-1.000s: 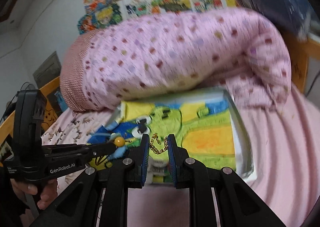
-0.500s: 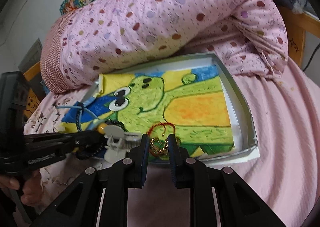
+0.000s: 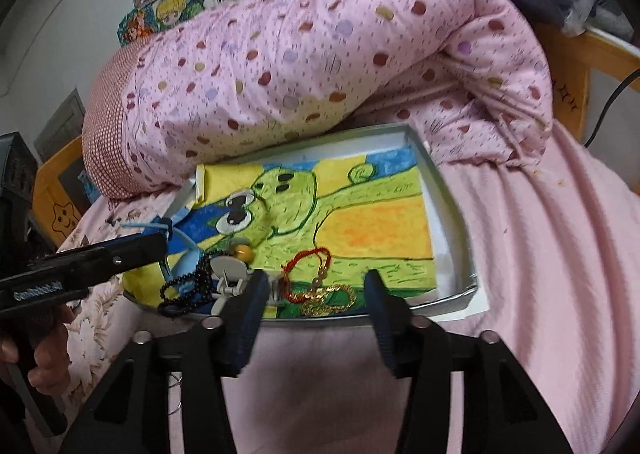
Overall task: Organize jewelry
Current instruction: 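Open the left tool over the tray dropping the hair tie while the right tool drops the gold chain, then lift both open tools out of the tray back over the silver key rings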
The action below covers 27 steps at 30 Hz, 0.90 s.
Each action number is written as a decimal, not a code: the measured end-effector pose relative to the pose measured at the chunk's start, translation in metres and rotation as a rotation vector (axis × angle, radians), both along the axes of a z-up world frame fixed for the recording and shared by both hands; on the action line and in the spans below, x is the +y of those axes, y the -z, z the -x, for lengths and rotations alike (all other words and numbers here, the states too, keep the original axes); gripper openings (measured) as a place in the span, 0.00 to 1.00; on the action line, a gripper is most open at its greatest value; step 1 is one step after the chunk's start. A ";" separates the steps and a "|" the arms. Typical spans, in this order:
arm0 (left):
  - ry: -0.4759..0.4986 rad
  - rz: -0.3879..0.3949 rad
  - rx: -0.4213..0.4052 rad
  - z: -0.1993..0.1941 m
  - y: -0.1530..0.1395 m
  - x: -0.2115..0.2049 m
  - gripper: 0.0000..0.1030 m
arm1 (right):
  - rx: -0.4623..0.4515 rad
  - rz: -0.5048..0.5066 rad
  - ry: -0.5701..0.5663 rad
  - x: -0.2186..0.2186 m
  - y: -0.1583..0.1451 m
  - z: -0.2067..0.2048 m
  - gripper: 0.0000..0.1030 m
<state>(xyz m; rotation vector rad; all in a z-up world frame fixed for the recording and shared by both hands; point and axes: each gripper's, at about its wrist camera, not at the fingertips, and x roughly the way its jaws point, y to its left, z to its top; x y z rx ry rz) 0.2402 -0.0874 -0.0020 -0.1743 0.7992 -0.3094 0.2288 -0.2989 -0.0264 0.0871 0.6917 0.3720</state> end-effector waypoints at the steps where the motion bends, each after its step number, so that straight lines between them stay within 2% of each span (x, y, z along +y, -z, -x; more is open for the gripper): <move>1: -0.009 0.008 -0.017 0.004 -0.005 0.002 0.65 | -0.013 0.000 0.004 -0.001 -0.004 0.003 0.56; 5: -0.042 -0.001 -0.066 0.017 -0.019 0.008 0.66 | -0.092 -0.052 -0.003 -0.005 -0.024 0.020 0.81; 6: -0.048 -0.009 -0.079 0.021 -0.022 0.008 0.69 | -0.114 -0.067 -0.007 -0.006 -0.029 0.025 0.83; 7: -0.052 -0.015 -0.095 0.026 -0.026 0.009 0.81 | -0.136 -0.076 -0.009 -0.007 -0.034 0.030 0.87; 9: -0.067 0.000 -0.133 0.037 -0.032 0.013 0.97 | -0.172 -0.082 -0.011 -0.006 -0.043 0.038 0.93; 10: -0.082 0.014 -0.157 0.043 -0.036 0.015 0.98 | -0.185 -0.084 -0.012 -0.006 -0.046 0.041 0.97; 21: -0.161 0.007 -0.245 0.096 -0.060 0.046 0.98 | -0.354 -0.060 0.003 -0.001 -0.075 0.095 1.00; 27: -0.180 -0.038 -0.258 0.126 -0.060 0.066 0.98 | -0.370 -0.068 0.007 0.003 -0.072 0.113 1.00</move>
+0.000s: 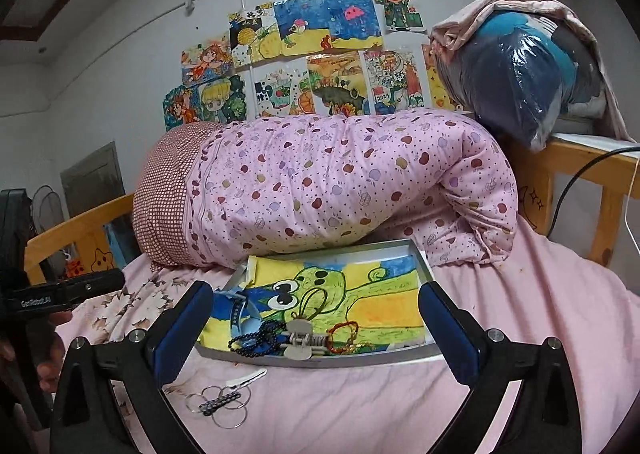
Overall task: Organize jewelry
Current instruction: 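Lift both open tools out of the tray back over the silver key rings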
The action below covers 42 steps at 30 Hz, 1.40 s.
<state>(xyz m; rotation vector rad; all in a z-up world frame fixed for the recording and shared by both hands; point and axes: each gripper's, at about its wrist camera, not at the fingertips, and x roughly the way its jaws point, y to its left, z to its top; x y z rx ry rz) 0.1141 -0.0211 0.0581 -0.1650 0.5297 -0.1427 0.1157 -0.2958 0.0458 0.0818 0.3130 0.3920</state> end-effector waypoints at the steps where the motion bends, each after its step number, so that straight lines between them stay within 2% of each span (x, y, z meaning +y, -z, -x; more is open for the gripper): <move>1: -0.003 -0.009 0.004 0.005 0.002 0.004 0.98 | 0.001 0.007 -0.002 0.001 0.001 0.002 1.00; 9: 0.000 -0.056 0.051 0.027 0.025 0.017 0.98 | 0.014 0.074 -0.022 0.015 0.013 0.014 1.00; 15: 0.060 -0.087 0.095 0.032 0.046 0.017 0.98 | 0.066 0.122 -0.039 0.021 0.029 0.016 1.00; 21: 0.129 -0.083 0.162 0.027 0.069 0.013 0.98 | 0.144 0.155 -0.054 0.026 0.048 0.012 1.00; 28: 0.166 -0.065 0.246 0.017 0.095 0.013 0.97 | 0.242 0.231 -0.081 0.036 0.076 0.005 1.00; 36: 0.204 -0.002 0.272 0.005 0.105 0.016 0.97 | 0.320 0.276 -0.115 0.040 0.097 -0.006 1.00; 38: 0.223 0.007 0.276 0.003 0.108 0.015 0.94 | 0.342 0.280 -0.140 0.044 0.102 -0.010 1.00; 41: 0.256 0.026 0.294 -0.002 0.112 0.013 0.75 | 0.373 0.284 -0.175 0.050 0.108 -0.014 1.00; 42: 0.265 0.030 0.301 -0.004 0.113 0.013 0.65 | 0.379 0.291 -0.182 0.052 0.110 -0.016 1.00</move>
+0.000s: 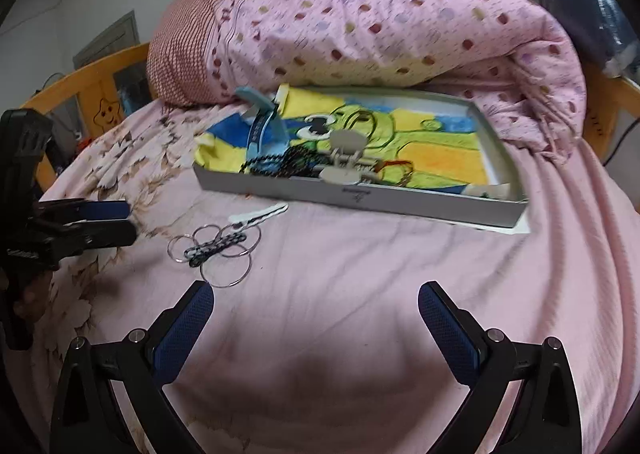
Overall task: Organize jewelry
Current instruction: 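Lift both open tools out of the tray back over the silver key rings, then grasp a silver key ring with the left tool while the right tool grasps another ring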
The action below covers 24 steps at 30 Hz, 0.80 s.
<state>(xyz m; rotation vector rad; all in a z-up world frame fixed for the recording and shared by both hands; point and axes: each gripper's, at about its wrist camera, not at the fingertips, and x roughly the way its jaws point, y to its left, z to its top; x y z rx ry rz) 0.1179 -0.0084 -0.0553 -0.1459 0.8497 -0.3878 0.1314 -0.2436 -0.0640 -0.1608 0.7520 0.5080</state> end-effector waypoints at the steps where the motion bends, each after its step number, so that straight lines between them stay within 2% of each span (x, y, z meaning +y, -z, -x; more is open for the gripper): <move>1: 0.012 0.006 0.012 -0.002 0.002 -0.001 0.55 | 0.005 0.003 -0.006 0.002 0.001 -0.001 1.00; 3: 0.027 0.020 0.031 -0.006 0.006 -0.002 0.45 | 0.020 0.012 -0.024 0.007 0.005 -0.004 1.00; 7: 0.048 0.047 0.069 -0.011 0.011 -0.004 0.33 | 0.044 0.013 -0.056 0.016 0.010 -0.010 0.98; 11: 0.063 0.045 0.101 -0.016 0.016 -0.008 0.27 | 0.072 0.033 -0.109 0.029 0.016 -0.016 0.69; 15: 0.071 0.046 0.129 -0.020 0.021 -0.010 0.26 | 0.097 0.033 -0.149 0.041 0.022 -0.023 0.60; 20: 0.065 0.042 0.142 -0.025 0.024 -0.012 0.26 | 0.116 0.053 -0.183 0.056 0.028 -0.028 0.37; 21: 0.062 0.049 0.145 -0.027 0.024 -0.011 0.25 | 0.121 0.061 -0.187 0.059 0.030 -0.029 0.35; 24: 0.049 0.051 0.154 -0.031 0.026 -0.010 0.15 | 0.125 0.072 -0.189 0.062 0.034 -0.032 0.31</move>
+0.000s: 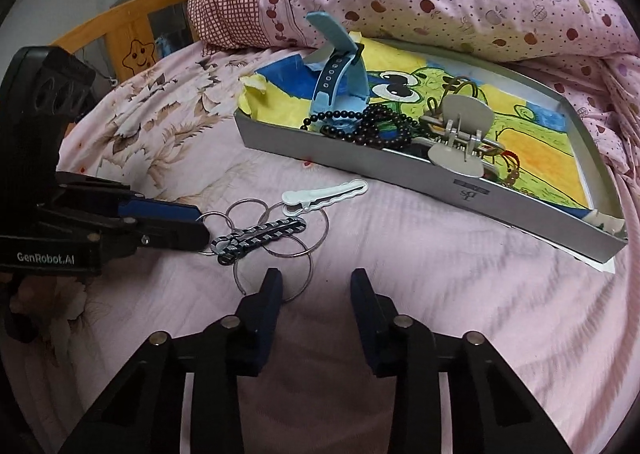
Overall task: Organize jewelry
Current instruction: 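Grasp a silver key ring with the left tool while the right tool grasps another ring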
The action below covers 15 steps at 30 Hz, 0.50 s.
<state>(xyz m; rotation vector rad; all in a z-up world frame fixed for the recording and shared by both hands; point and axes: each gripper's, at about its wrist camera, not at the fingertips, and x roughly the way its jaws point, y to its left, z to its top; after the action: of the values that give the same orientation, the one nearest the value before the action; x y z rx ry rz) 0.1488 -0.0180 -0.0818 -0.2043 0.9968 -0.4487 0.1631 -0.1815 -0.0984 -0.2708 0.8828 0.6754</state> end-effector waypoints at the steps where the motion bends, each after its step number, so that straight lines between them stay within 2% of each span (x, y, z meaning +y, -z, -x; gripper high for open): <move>1: -0.004 0.005 0.004 -0.001 0.001 0.002 0.13 | 0.001 0.003 0.001 0.001 0.001 -0.001 0.30; 7: -0.004 0.019 0.019 -0.003 0.001 0.006 0.03 | -0.025 0.060 -0.008 0.013 0.003 0.000 0.27; 9: -0.004 0.012 0.022 -0.002 0.001 0.005 0.02 | -0.031 0.076 -0.011 0.016 0.004 0.002 0.24; 11: -0.007 0.008 0.027 -0.001 0.000 0.005 0.01 | -0.014 0.069 -0.003 0.015 0.005 0.004 0.16; 15: -0.018 0.001 0.034 0.000 0.000 0.004 0.01 | -0.005 0.078 0.003 0.014 0.006 0.012 0.10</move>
<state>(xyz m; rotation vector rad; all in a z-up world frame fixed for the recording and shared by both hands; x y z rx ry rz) 0.1489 -0.0141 -0.0817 -0.2218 1.0271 -0.4301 0.1512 -0.1674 -0.1048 -0.3409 0.9055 0.6377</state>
